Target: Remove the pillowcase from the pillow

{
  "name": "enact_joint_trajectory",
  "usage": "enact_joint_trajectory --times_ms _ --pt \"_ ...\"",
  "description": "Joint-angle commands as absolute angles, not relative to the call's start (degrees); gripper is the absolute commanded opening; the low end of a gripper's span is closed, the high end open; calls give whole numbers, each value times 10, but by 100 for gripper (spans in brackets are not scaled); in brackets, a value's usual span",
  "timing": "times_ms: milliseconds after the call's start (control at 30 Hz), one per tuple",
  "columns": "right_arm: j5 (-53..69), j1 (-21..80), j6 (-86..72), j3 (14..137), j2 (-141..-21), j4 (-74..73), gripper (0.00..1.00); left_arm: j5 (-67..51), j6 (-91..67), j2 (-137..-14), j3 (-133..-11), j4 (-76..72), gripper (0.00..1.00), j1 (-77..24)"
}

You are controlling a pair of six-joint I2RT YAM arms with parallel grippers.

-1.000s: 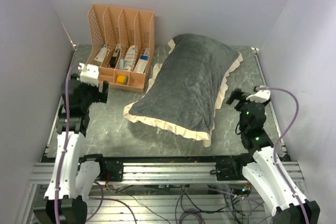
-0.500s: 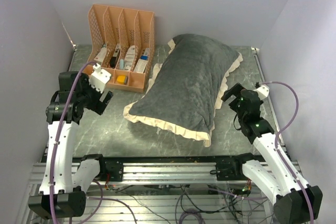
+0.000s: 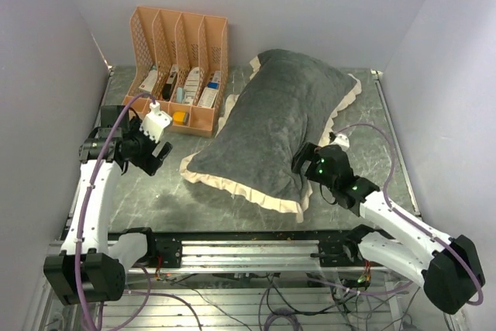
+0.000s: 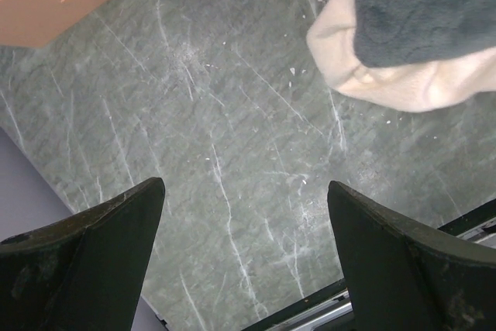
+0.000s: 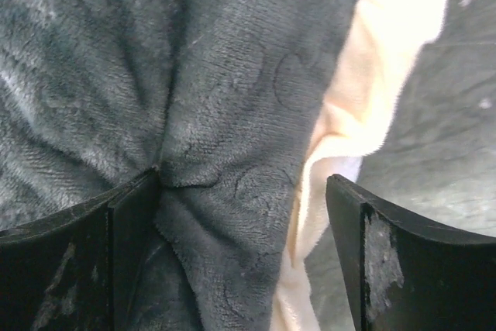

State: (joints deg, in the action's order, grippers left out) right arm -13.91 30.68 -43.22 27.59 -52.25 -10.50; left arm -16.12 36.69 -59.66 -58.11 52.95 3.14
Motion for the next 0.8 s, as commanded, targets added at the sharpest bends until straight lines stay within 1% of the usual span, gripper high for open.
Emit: enact_joint_trajectory --times_ms 0,67,167,267,333,400,500,600,667,767 --pt "-131 386 -468 243 -528 -103 84 -181 396 -573 -582 552 98 26" --pt "-137 422 -488 235 -522 -99 75 -181 408 -561 -583 560 98 27" --pt "-159 495 -526 234 -523 -88 68 -190 422 -548 -586 572 98 26" --pt "-191 582 -551 260 -555 -67 66 -197 427 -545 -593 585 98 27" --pt "-219 640 -552 301 -602 -64 67 -199 429 -543 -598 591 98 26" --pt "-240 693 -541 361 -661 -80 69 -202 431 -543 -602 600 98 27" --pt "-254 717 -539 437 -714 -129 82 -209 441 -539 -608 614 98 26" --pt "-271 718 -555 445 -684 -152 90 -220 463 -534 -612 636 97 27" --pt "-298 717 -570 437 -644 -184 99 -225 479 -529 -611 649 98 27" --pt "-334 716 -599 429 -574 -265 100 -230 516 -520 -603 671 98 27"
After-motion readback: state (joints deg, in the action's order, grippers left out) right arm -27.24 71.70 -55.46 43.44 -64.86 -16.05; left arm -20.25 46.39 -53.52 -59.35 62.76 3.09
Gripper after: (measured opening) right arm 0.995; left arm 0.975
